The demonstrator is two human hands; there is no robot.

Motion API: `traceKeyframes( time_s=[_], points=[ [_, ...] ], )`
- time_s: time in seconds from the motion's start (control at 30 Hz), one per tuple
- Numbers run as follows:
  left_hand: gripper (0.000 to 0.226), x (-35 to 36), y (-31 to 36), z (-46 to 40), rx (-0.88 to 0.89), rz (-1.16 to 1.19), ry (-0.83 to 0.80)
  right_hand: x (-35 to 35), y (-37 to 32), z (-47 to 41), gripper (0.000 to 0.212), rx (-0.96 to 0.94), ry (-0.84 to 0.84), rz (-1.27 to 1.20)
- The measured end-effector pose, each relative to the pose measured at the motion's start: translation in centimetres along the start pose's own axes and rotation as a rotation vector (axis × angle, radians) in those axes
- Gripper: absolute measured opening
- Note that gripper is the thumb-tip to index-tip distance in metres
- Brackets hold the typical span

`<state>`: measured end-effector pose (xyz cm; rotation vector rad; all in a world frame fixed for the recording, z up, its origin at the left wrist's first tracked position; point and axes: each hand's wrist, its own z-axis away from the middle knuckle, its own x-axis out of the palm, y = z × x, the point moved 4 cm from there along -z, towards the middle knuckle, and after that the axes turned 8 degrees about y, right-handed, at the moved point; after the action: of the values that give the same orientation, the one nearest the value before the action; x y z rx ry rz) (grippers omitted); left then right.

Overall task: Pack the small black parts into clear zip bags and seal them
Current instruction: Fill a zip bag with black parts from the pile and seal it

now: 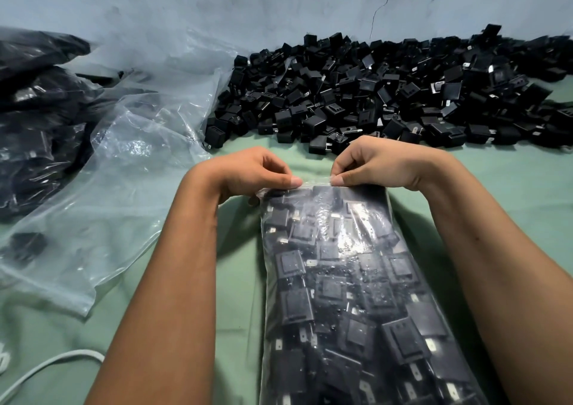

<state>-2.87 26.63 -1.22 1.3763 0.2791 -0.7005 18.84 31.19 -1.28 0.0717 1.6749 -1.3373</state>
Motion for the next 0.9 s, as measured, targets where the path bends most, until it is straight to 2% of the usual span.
traceKeyframes(
  time_s=[0.23,0.4,0.6,0.7,0.77,0.9],
  points=[
    [0.057,0.2,-0.1,0.0,-0.054,0.063,-0.045,0.8,-1.4,-0.6,0.020,-0.017,-0.031,0.030],
    [0.009,0.3,-0.1,0.1,-0.044,0.145,-0.086,1.3,-1.5,-0.6,0.021,-0.050,-0.047,0.015],
    [0.020,0.7,-0.2,-0.3,-0.047,0.146,-0.076,1.4,-1.7,-0.8,0.022,-0.034,-0.046,0.005],
    [0.009,0.9,0.2,-0.2,-0.069,0.171,-0.072,1.8,-2.2,-1.1,0.023,-0.056,-0.045,0.029],
    [0.027,0.7,-0.1,-0.1,-0.109,0.171,-0.079,1.8,-2.4,-1.1,0.022,-0.076,-0.029,0.024],
    [0.022,-0.5,-1.3,0.8,-0.185,0.277,-0.104,1.4,-2.0,-0.8,0.024,-0.078,-0.006,0.053]
  ],
)
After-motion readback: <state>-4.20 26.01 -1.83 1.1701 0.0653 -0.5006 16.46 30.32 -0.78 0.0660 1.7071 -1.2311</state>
